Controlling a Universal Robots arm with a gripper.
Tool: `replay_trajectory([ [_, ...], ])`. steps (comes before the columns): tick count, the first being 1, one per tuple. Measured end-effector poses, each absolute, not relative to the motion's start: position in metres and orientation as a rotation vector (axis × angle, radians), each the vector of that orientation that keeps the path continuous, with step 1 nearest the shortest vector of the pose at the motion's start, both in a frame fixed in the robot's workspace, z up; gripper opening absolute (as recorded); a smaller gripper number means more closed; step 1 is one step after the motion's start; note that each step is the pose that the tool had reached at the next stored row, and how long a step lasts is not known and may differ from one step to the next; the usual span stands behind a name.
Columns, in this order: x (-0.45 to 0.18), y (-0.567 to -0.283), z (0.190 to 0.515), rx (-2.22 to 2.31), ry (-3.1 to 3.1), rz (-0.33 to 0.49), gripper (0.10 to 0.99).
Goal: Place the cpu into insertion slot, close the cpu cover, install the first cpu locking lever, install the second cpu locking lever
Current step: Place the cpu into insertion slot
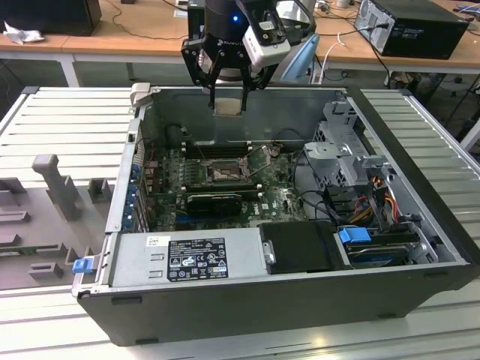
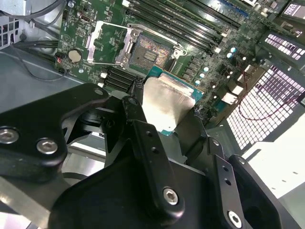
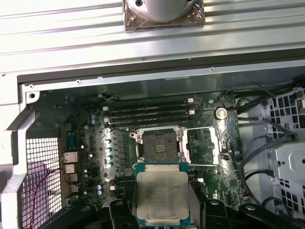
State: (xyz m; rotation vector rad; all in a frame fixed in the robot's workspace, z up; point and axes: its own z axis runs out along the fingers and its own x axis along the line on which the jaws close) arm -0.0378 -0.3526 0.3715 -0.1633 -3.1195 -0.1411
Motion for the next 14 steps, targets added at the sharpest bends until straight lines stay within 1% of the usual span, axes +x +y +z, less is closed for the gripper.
replay_trajectory([
  [14,-0.0378,-0.3526,0.3715,-0.189,-3.119,-0.141,0.525],
])
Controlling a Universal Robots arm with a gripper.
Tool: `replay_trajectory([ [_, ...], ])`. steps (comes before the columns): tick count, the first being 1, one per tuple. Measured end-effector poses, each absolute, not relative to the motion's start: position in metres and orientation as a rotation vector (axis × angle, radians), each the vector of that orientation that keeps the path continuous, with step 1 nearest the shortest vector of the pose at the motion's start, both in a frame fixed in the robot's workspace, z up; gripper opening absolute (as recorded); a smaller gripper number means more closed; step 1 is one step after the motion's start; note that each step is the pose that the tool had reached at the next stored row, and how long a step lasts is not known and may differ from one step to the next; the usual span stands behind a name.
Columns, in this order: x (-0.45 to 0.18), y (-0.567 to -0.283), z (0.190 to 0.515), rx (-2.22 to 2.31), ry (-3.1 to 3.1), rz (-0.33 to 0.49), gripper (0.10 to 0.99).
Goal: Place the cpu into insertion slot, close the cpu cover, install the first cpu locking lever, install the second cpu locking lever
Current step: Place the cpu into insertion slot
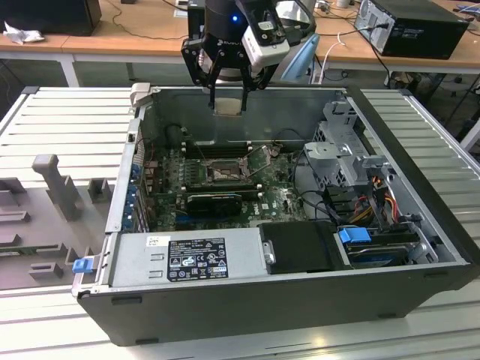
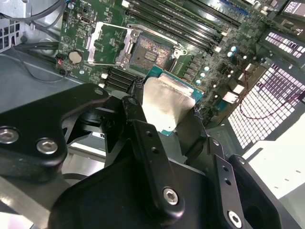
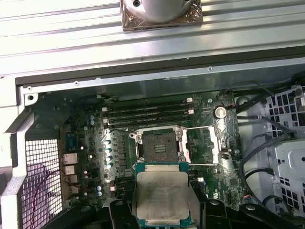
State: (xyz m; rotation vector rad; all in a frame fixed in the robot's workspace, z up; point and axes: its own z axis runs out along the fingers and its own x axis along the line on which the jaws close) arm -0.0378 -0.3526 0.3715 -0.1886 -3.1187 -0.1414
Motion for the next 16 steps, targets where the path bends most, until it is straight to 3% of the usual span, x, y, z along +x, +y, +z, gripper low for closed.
replay_trajectory([
  [16,-0.0378,-0.3526,0.3714,-0.301,-3.113,-0.142,0.525],
])
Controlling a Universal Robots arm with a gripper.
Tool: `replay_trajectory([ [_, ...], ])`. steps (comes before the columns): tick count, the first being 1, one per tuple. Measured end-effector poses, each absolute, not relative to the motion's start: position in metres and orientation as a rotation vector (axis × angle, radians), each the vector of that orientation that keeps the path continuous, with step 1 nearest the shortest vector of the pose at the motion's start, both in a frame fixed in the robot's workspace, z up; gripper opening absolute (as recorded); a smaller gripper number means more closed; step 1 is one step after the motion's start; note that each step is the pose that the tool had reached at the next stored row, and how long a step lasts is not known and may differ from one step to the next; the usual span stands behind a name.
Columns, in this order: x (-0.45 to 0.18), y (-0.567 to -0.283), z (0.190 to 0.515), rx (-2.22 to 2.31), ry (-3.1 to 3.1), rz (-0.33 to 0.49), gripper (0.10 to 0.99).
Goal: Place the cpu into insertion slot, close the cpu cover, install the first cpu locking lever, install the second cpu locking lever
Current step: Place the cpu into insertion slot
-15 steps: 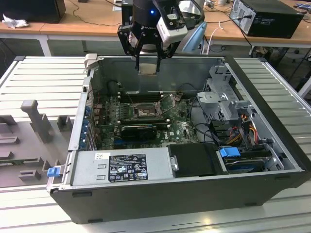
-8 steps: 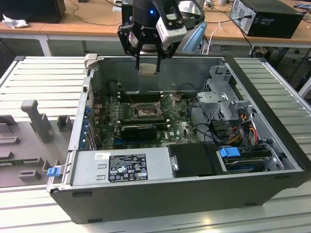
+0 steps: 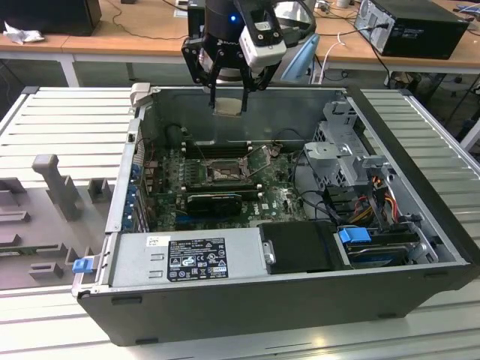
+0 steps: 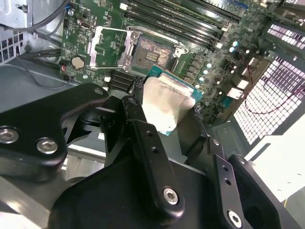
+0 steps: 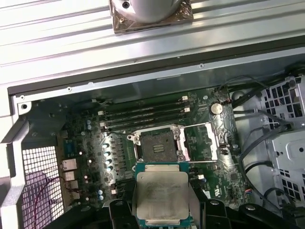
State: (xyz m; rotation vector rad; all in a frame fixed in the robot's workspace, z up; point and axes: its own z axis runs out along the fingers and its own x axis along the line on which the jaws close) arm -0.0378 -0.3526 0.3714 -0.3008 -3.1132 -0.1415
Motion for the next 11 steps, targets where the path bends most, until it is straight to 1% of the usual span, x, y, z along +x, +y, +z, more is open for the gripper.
replay_trajectory([
  [6,-0.0377,-0.3525,0.3703,-0.457,-3.099,-0.135,0.525],
  [11,-0.0378,-0.3528,0.3675,-0.467,-3.098,-0.135,0.525],
])
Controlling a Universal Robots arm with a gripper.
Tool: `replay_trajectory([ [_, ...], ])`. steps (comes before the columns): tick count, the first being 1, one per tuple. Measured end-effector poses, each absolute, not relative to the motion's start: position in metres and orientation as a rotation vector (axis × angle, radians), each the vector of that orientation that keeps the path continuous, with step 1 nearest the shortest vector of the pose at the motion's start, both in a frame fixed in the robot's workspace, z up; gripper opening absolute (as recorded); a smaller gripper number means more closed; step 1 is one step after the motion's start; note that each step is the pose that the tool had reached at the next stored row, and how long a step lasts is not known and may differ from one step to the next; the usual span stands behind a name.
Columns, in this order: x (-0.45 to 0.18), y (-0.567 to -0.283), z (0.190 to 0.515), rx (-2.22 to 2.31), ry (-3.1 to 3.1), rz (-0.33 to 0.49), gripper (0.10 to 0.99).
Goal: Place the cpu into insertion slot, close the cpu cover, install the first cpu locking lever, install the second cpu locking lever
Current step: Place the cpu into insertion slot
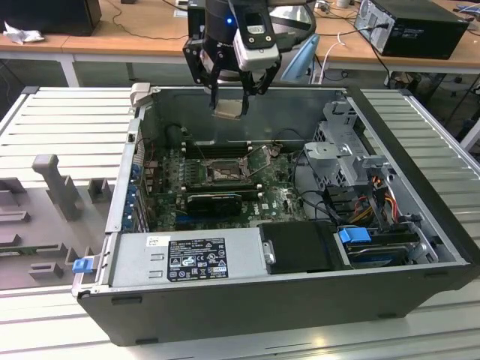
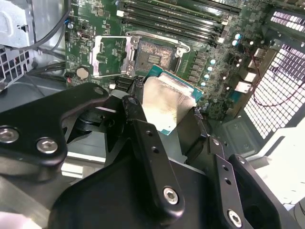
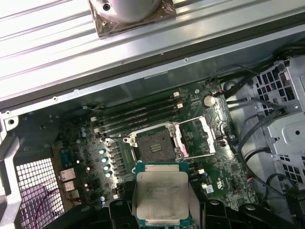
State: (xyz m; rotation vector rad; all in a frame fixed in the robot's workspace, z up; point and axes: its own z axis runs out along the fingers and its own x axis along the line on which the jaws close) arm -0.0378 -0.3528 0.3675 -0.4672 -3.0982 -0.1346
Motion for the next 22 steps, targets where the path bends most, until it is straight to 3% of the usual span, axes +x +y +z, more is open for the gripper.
replay_trajectory([
  [22,-0.0378,-0.3528,0.3646,-0.491,-3.095,-0.135,0.525],
])
